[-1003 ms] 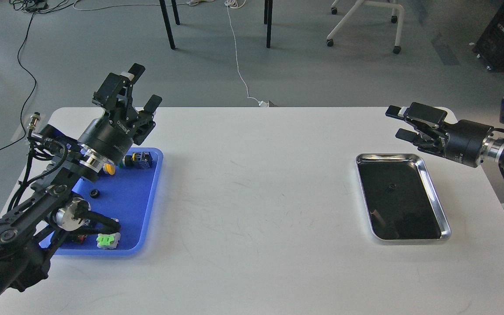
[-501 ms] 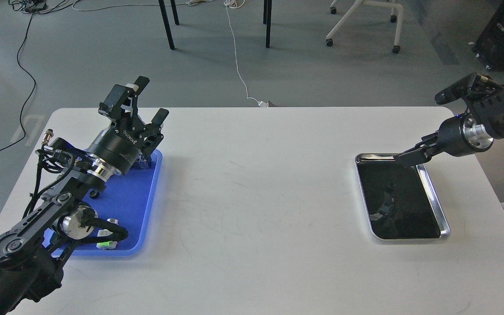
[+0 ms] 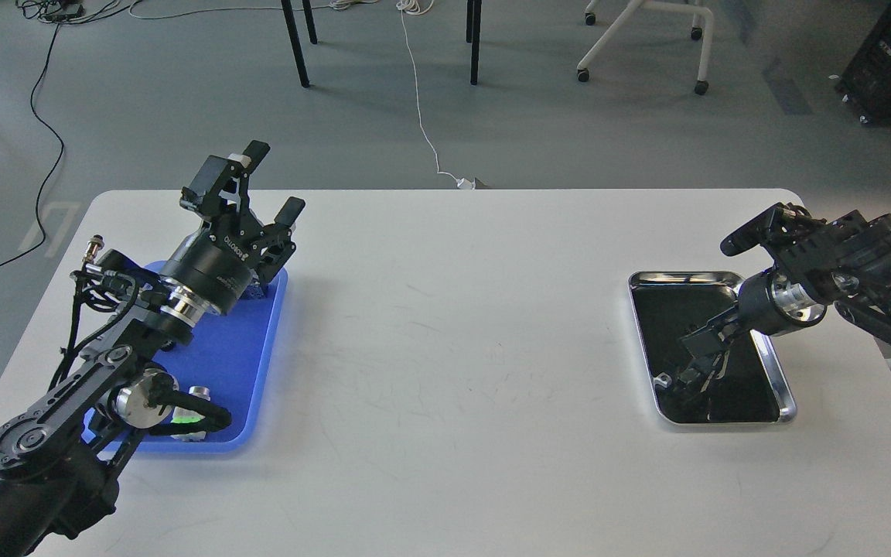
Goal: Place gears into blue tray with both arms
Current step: 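Grasp another small black part on the pad with the right gripper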
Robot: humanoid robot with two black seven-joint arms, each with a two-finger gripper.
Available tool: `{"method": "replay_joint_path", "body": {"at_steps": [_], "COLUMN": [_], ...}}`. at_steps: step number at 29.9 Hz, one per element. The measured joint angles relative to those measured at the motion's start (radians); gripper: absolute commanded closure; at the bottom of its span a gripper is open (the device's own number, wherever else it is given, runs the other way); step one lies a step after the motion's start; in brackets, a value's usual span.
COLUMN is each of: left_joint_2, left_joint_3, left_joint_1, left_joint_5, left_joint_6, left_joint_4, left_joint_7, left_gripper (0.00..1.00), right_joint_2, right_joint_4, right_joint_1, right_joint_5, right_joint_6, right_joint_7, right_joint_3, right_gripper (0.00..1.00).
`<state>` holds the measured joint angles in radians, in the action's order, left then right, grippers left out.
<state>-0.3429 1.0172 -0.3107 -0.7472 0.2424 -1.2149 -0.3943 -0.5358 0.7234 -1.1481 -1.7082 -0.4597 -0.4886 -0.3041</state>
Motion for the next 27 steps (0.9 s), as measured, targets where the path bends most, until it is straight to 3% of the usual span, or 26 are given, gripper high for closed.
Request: {"method": "replay_joint_path", "body": {"at_steps": [11, 17, 19, 27], "left_joint_2": [-0.002, -0.003, -0.003, -0.003], "left_joint_3": [0.000, 0.000, 0.000, 0.000], "left_joint_1": [0.000, 0.000, 0.000, 0.001], "left_joint_5": [0.000, 0.001, 0.001, 0.000], "left_joint_6": [0.026, 0.026, 0.026, 0.026], "left_joint_4": [0.000, 0.000, 0.000, 0.000], "left_joint_7": [0.000, 0.000, 0.000, 0.000], "left_gripper": [0.02, 0.02, 0.02, 0.02], "right_joint_2": [0.064, 0.086, 0.086, 0.086], "right_joint_4": [-0.059, -0.081, -0.082, -0.081], "right_joint_1": [0.004, 0.005, 0.005, 0.015], "right_joint_5": [0.012, 0.013, 0.013, 0.014], "right_joint_6": [0.007, 0.004, 0.003, 0.002], "right_joint_7": [0.000, 0.000, 0.000, 0.000], "right_joint_3": [0.001, -0.004, -0.005, -0.007], "right_gripper": [0.21, 0.31, 0.38, 0.39]}}
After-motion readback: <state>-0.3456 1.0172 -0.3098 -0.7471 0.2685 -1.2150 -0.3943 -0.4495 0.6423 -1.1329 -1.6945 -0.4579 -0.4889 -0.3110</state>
